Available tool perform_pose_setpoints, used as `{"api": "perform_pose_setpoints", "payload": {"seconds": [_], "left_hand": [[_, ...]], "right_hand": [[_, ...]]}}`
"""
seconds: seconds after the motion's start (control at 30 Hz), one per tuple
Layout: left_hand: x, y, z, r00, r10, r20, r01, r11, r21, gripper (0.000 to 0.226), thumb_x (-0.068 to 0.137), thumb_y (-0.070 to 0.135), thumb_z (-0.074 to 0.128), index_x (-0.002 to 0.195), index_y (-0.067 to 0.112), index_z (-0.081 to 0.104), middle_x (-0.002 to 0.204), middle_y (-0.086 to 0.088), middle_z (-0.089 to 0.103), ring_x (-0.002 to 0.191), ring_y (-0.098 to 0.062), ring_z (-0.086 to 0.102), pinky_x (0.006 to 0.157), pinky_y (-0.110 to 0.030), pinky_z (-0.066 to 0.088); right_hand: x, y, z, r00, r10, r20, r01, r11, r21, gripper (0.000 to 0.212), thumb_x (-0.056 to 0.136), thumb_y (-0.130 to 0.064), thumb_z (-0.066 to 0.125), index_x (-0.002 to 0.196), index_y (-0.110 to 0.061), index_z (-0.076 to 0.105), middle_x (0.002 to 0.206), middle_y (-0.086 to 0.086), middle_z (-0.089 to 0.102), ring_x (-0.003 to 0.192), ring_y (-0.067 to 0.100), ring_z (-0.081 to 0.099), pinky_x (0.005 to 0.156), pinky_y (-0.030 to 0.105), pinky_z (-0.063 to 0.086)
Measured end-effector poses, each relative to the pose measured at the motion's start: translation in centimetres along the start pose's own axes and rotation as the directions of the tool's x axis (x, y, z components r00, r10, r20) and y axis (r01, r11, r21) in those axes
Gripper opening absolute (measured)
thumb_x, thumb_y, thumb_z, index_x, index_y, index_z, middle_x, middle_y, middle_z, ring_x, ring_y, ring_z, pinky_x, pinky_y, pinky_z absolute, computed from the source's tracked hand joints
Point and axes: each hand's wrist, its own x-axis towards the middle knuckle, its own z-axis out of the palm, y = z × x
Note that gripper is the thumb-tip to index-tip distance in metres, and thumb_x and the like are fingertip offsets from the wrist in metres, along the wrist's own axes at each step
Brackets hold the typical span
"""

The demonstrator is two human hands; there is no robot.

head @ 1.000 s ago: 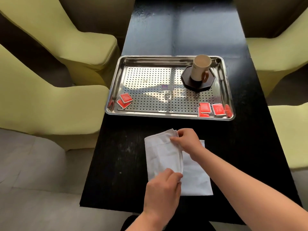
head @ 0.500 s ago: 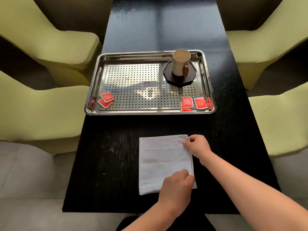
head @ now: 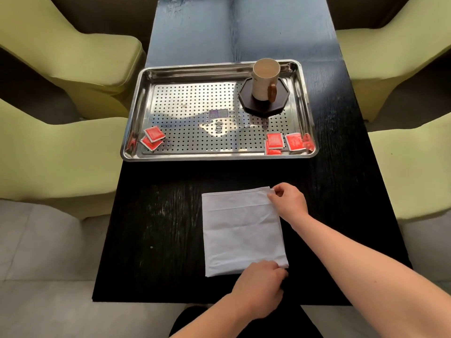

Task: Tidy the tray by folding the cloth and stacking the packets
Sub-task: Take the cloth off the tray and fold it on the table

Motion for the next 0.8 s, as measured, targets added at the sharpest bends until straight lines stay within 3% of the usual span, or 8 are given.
{"api": "perform_pose_setpoints", "payload": {"seconds": [0.1,0.2,0.3,0.4,0.53,0.57,0.7,0.8], "left_hand": [[-2.1,-1.7,0.9,0.995,-0.033,-0.090,0.022,0.992,-0.125,0.038,0.089,0.022,0.048,0.124,0.019,0.062,0.118,-0.004,0.060,0.110,-0.025,0.054,0.093,-0.038,0.047],[-4.5,-4.4,1.7,0.935,-0.159,-0.316,0.156,0.987,-0.034,0.042,0.092,0.034,0.050,0.133,0.026,0.056,0.142,-0.004,0.050,0.133,-0.026,0.046,0.110,-0.035,0.038],[-6.2,-6.7,1.8,0.924,-0.329,-0.194,0.347,0.935,0.069,0.063,0.099,0.055,0.034,0.155,0.031,0.021,0.167,-0.006,0.002,0.153,-0.026,-0.006,0.123,-0.037,0.003],[-7.4,-8.2,2.4,0.953,-0.291,-0.089,0.303,0.931,0.205,0.073,0.097,0.064,0.026,0.158,0.030,0.004,0.163,-0.006,-0.023,0.148,-0.026,-0.027,0.121,-0.042,-0.008],[-8.9,-9.2,2.6,0.979,-0.197,-0.053,0.202,0.901,0.383,0.084,0.076,0.071,0.061,0.144,0.022,0.052,0.156,-0.016,0.036,0.142,-0.034,0.037,0.107,-0.050,0.044],[-9.0,-9.3,2.7,0.982,-0.171,-0.086,0.191,0.896,0.401,0.085,0.072,0.071,0.065,0.140,0.022,0.057,0.152,-0.015,0.044,0.138,-0.033,0.045,0.105,-0.048,0.048],[-9.1,-9.3,3.0,0.973,-0.158,-0.169,0.212,0.899,0.384,0.071,0.083,0.065,0.048,0.138,0.022,0.059,0.151,-0.015,0.046,0.138,-0.036,0.044,0.112,-0.047,0.025],[-9.3,-8.8,2.9,0.909,-0.341,-0.239,0.380,0.915,0.138,0.055,0.095,0.054,0.045,0.138,0.022,0.057,0.156,-0.010,0.037,0.145,-0.029,0.034,0.115,-0.037,0.033]], "right_hand": [[-1.2,0.9,-0.3,0.992,-0.101,-0.080,0.099,0.995,-0.028,0.023,0.094,-0.029,0.063,0.114,-0.017,0.066,0.100,-0.002,0.065,0.091,0.018,0.061,0.074,0.032,0.047],[-4.5,2.1,0.2,0.932,-0.350,-0.097,0.339,0.934,-0.113,0.021,0.089,-0.018,0.068,0.111,-0.017,0.068,0.099,-0.003,0.063,0.089,0.018,0.061,0.076,0.035,0.051],[-8.2,3.7,1.7,0.866,-0.497,0.052,0.496,0.845,-0.201,0.021,0.086,-0.020,0.073,0.106,-0.022,0.069,0.097,-0.011,0.058,0.086,0.007,0.054,0.072,0.026,0.050],[-10.3,5.6,2.5,0.873,-0.463,0.156,0.489,0.823,-0.289,0.017,0.086,-0.027,0.072,0.103,-0.026,0.068,0.097,-0.013,0.056,0.089,0.007,0.054,0.069,0.027,0.053],[-11.1,7.8,2.3,0.877,-0.431,0.211,0.480,0.776,-0.409,0.010,0.091,-0.026,0.064,0.100,-0.022,0.067,0.096,-0.007,0.056,0.089,0.014,0.053,0.067,0.029,0.050],[-11.2,8.2,2.2,0.879,-0.424,0.217,0.477,0.771,-0.422,0.011,0.093,-0.027,0.062,0.100,-0.022,0.067,0.096,-0.006,0.056,0.089,0.015,0.052,0.067,0.029,0.050],[-11.6,9.1,1.9,0.909,-0.375,0.182,0.416,0.812,-0.409,0.017,0.091,-0.022,0.065,0.107,-0.020,0.066,0.103,-0.007,0.053,0.093,0.014,0.050,0.066,0.026,0.048],[-12.1,9.7,1.8,0.962,-0.256,0.099,0.275,0.895,-0.352,0.034,0.088,-0.021,0.070,0.120,-0.021,0.059,0.106,-0.006,0.050,0.092,0.013,0.054,0.072,0.029,0.053]]}}
